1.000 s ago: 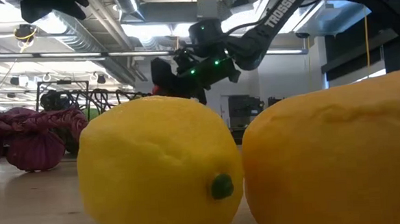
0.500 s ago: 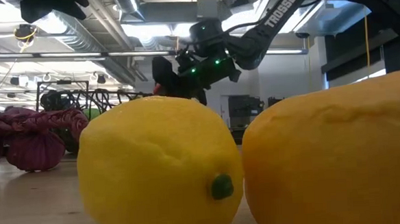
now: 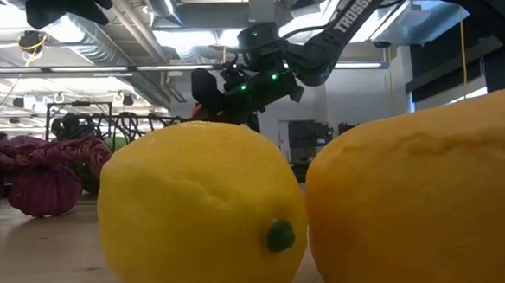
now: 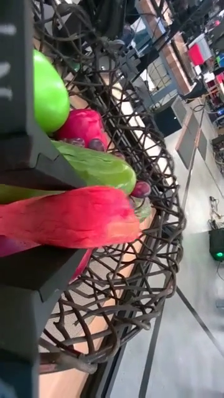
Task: Build produce basket
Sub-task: Put the orange carrot into the black wire basket, then put the purple onions into the black wire basket
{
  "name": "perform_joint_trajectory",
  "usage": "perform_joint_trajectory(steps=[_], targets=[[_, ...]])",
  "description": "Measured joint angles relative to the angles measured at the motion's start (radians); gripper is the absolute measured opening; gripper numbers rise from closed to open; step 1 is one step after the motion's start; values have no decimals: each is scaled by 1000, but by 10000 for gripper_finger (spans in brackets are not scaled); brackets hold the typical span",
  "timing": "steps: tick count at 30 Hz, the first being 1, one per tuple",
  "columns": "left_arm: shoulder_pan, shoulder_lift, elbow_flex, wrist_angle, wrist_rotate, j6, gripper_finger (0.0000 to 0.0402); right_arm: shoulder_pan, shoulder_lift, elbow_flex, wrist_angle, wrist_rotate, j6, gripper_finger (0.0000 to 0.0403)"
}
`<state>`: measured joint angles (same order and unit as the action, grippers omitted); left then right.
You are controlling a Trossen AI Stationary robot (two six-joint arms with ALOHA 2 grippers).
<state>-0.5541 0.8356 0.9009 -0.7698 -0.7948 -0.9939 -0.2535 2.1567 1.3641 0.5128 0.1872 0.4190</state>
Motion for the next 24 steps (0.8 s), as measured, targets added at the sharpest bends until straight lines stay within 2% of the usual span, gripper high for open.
perform_joint_trajectory(steps=[6, 11, 16, 24], targets=[[2, 0, 0, -18, -7, -28, 121, 1, -1, 1, -4, 0, -34, 157], [26, 0, 0, -80, -16, -100, 121, 3, -6, 0, 5, -26, -54, 157], [46, 0, 0, -80, -16, -100, 121, 3, -45, 0, 4, -39, -156, 157], [85, 0, 0, -91, 2, -105, 121, 14, -125, 0, -25, -41, -187, 156]])
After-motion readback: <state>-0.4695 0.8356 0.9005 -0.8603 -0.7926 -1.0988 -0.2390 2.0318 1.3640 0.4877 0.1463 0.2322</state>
